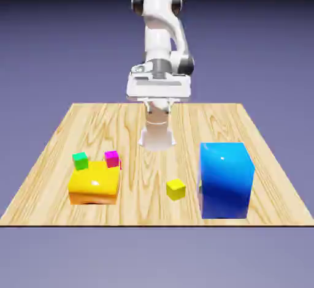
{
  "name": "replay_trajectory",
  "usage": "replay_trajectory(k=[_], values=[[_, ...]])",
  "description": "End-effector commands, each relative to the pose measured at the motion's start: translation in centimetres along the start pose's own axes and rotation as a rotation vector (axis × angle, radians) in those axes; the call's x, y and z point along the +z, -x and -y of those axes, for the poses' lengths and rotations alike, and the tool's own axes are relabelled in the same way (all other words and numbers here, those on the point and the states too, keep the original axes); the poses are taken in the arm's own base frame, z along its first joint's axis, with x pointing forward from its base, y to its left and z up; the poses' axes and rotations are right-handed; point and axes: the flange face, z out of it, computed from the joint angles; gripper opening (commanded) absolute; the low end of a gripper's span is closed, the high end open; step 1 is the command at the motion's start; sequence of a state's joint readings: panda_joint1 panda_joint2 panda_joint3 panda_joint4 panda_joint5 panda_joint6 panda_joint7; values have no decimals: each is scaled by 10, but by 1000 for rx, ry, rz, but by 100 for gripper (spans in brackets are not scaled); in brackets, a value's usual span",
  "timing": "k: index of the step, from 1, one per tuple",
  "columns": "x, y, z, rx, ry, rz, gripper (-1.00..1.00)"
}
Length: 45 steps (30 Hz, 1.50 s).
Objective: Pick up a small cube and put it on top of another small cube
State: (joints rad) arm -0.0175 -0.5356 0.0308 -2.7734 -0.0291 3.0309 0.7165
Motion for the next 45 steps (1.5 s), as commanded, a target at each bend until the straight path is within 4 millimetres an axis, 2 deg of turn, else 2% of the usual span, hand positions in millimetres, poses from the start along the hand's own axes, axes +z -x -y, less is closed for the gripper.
replay_trajectory(k=[1, 6, 11, 16, 21, 28, 34, 40, 45], values=[[12, 0, -3, -48, 37, 25, 0], [73, 8, -27, -263, 190, 193, 0], [130, 22, -58, -451, 272, 410, 0], [180, 43, -92, -609, 269, 650, 0], [221, 68, -124, -737, 174, 887, 0], [263, 104, -157, -872, -107, 1151, 0], [287, 126, -172, -955, -457, 1260, 0], [300, 130, -176, -1022, -859, 1221, 0], [305, 116, -178, -1075, -1189, 1064, 0]])
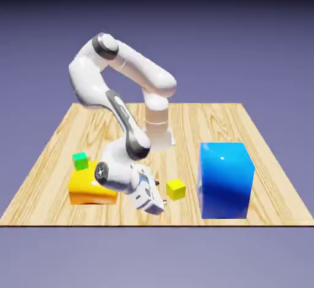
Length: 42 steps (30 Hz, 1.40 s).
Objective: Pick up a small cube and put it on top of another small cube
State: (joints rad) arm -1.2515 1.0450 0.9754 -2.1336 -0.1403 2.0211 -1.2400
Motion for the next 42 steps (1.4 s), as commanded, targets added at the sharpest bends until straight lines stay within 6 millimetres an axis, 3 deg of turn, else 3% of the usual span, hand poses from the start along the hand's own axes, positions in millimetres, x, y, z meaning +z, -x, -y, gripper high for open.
replay_trajectory(k=[1, 3, 4, 6, 10, 13, 14, 15, 21, 24, 27, 34, 42], values=[[-5, 0, 0, -55, -15, -35, 0], [-9, 1, 1, -156, -54, -105, 0], [12, 4, 11, -164, -130, -130, 0], [16, 4, 13, -166, -146, -136, 0], [57, 5, 9, -168, -158, -139, 0], [76, 8, 7, -166, -146, -135, 0], [76, 8, 7, -166, -146, -135, -100], [76, 8, 7, -166, -146, -135, -100], [21, 4, 13, -167, -148, -136, -100], [-64, 27, 2, -67, 26, -215, -100], [-159, 54, 7, 27, 229, -302, -100], [-198, 53, 51, -195, 443, 149, -100], [-193, 42, 90, -500, 424, 737, -100]])
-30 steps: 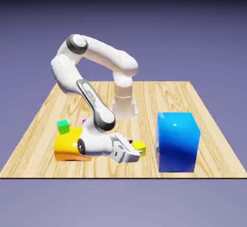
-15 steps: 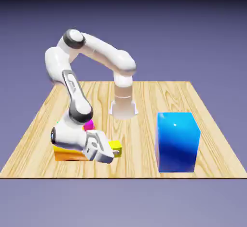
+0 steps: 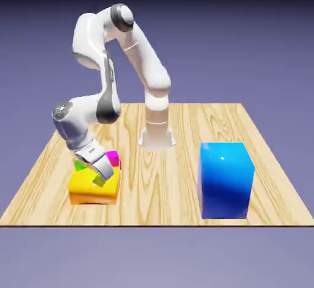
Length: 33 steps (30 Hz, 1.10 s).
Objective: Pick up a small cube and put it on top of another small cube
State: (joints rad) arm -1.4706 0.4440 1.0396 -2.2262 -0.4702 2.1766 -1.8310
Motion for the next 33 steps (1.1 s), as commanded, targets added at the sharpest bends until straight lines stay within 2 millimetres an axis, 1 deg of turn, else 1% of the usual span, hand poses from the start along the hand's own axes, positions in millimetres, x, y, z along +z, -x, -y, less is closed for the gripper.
replay_trajectory(k=[1, 5, 10, 14, 18, 24, 27, 30, 31, 33], values=[[-2, -3, 3, -57, -12, 56, -100], [-9, -16, 16, -289, -89, 276, -100], [-12, -33, 33, -590, -236, 518, -100], [-10, -47, 48, -835, -394, 677, -100], [-3, -60, 66, -1082, -585, 797, -100], [14, -76, 98, -1449, -926, 889, -100], [25, -82, 117, -1629, -1117, 886, -100], [37, -86, 140, -1804, -1316, 846, -100], [39, -86, 147, -1854, -1384, 825, -100], [39, -86, 149, -1863, -1398, 821, -100]])
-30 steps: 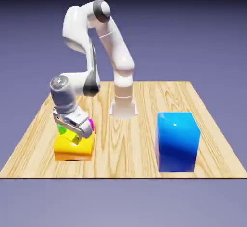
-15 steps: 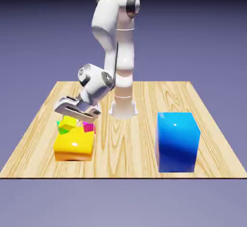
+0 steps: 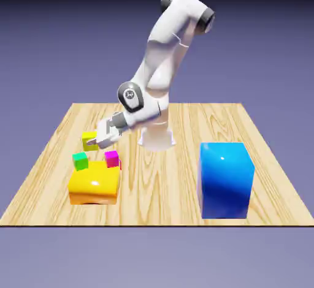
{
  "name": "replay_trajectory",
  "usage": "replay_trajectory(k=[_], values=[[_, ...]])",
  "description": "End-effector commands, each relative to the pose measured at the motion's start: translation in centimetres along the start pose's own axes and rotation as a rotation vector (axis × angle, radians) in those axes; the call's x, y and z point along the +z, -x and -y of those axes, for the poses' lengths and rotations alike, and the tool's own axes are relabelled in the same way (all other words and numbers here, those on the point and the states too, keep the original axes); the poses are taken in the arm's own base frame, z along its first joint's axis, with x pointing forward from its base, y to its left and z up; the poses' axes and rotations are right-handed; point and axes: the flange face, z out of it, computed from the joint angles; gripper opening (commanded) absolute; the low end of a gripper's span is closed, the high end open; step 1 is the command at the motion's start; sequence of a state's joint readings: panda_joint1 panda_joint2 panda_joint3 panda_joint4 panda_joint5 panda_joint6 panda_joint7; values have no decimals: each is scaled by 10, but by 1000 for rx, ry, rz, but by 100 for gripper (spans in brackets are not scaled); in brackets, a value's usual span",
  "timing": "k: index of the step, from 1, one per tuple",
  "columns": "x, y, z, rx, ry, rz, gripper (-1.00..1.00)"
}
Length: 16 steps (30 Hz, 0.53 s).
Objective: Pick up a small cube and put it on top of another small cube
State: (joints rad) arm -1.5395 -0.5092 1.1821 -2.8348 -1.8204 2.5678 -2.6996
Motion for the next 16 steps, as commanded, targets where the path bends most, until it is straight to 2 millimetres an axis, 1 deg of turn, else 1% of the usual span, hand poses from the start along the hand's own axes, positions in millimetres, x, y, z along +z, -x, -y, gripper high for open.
replay_trajectory(k=[1, 8, 14, 15, 16], values=[[4, 1, -1, -5, 4, -1, -100], [33, 7, -10, -21, 12, -2, -100], [57, 13, -13, 1, 1, -1, -100], [57, 13, -13, 1, 1, -1, -100], [57, 13, -13, 1, 1, -1, 100]])
